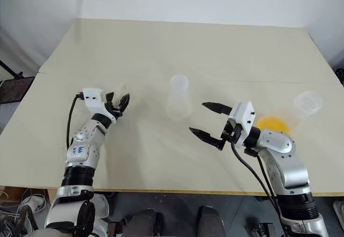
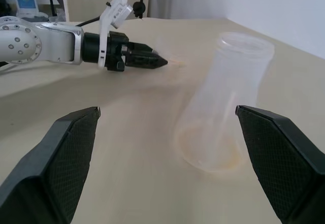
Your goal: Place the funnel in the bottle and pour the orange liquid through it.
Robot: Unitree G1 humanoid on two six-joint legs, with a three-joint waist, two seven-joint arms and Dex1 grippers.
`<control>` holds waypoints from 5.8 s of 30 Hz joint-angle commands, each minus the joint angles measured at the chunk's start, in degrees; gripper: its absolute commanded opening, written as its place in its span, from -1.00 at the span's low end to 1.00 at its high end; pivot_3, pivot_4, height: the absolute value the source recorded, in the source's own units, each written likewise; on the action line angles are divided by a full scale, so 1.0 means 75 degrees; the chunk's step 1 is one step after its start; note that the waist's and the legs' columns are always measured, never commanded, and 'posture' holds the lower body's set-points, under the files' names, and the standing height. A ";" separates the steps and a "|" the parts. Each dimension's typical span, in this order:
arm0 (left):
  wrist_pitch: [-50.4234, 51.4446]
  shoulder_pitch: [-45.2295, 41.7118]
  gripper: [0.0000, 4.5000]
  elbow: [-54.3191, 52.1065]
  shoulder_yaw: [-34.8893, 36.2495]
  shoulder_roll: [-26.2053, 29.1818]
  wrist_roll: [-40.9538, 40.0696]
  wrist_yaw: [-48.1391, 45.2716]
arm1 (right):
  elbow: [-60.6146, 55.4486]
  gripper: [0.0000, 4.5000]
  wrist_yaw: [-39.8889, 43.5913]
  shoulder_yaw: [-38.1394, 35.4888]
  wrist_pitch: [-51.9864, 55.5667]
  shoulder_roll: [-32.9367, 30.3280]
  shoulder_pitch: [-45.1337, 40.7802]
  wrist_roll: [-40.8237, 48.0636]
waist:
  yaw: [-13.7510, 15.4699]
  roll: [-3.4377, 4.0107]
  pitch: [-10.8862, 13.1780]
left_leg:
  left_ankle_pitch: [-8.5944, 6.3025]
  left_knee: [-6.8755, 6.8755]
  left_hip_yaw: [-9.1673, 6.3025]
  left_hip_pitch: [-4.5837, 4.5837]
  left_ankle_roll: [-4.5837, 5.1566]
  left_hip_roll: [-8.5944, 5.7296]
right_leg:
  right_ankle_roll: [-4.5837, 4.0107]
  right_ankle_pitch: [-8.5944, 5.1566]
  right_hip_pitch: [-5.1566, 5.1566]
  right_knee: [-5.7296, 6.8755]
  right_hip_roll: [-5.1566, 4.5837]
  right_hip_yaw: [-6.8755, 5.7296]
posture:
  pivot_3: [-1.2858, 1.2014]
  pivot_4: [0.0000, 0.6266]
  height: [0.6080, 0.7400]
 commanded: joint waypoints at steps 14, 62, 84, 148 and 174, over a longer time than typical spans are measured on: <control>-0.1213 -0.0277 -0.99 0.0160 0.0311 0.0667 -0.0526 -0.1495 | -0.0485 1.00 -0.0371 -0.0426 -0.0341 -0.0063 0.0462 -0.0031 | -0.0005 0.0000 0.0000 | 0.0000 0.0002 -0.0003 -0.0003 0.0000 0.0000 | 0.0000 0.0000 0.0002 0.0000 -0.0001 -0.0007 | 0.03 -0.52 1.00; -0.2884 -0.6457 0.38 0.4350 -0.2739 0.1243 0.1085 -0.9073 | -0.1436 1.00 -0.2480 -0.1423 -0.1376 0.1217 0.2310 -0.0483 | -0.0013 -0.0002 0.0002 | 0.0000 -0.0002 0.0020 -0.0010 0.0001 0.0001 | 0.0001 0.0000 -0.0013 0.0002 0.0006 -0.0003 | 0.03 -0.52 1.00; -0.0095 -0.0885 0.98 -0.0201 -0.0416 0.1703 -0.1536 -0.7970 | -0.3012 1.00 -0.3671 -0.3989 -0.0545 0.1245 0.4232 0.0849 | 0.0070 0.0010 -0.0005 | 0.0000 0.0010 -0.0035 -0.0007 0.0001 -0.0004 | 0.0000 0.0000 0.0001 0.0017 0.0000 0.0008 | 0.03 -0.52 1.00; 0.1563 0.1307 1.00 -0.4459 -0.0448 0.2085 -0.3060 -0.6217 | 0.0991 0.82 -0.3548 -0.3897 0.1009 -0.0008 0.0960 0.1343 | -0.0015 0.0025 -0.0015 | -0.0001 -0.0055 0.0046 0.0085 0.0002 0.0009 | 0.0000 0.0000 0.0007 0.0003 0.0011 0.0123 | 0.03 -0.52 1.00; 0.0424 0.1939 1.00 -0.3009 -0.0223 0.2072 -0.2551 -0.6278 | -0.0909 0.13 -0.4861 -0.1258 0.3173 -0.0794 -0.1590 -0.0246 | 0.0002 0.0063 -0.0002 | -0.0001 -0.0062 0.0037 0.0070 0.0002 0.0007 | 0.0000 0.0000 -0.0010 0.0001 0.0008 0.0113 | 0.03 -0.52 1.00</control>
